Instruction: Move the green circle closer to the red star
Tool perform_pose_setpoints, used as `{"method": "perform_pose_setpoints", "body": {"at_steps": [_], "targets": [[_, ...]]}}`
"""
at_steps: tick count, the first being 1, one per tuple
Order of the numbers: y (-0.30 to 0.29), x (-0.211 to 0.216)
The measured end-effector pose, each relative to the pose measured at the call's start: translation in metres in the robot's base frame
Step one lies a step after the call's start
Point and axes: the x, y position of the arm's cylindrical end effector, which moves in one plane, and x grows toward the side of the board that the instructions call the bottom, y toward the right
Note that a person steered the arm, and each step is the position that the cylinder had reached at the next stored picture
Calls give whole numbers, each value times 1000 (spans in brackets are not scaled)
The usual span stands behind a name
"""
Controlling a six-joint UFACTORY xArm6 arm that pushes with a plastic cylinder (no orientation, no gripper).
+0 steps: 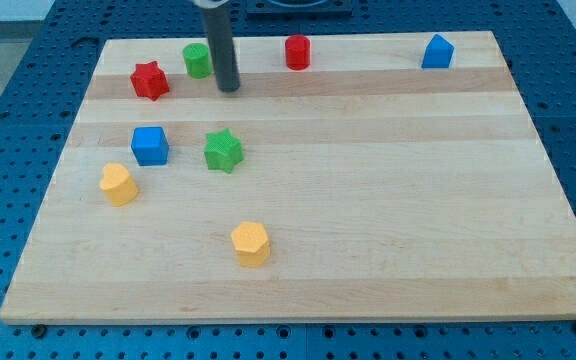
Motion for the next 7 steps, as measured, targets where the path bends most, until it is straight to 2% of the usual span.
{"method": "perform_pose_setpoints", "body": {"at_steps": [2, 3, 5, 6, 7], "targets": [[-2, -83], [-41, -89], [-60, -40], [-39, -22], [-47, -10]]}}
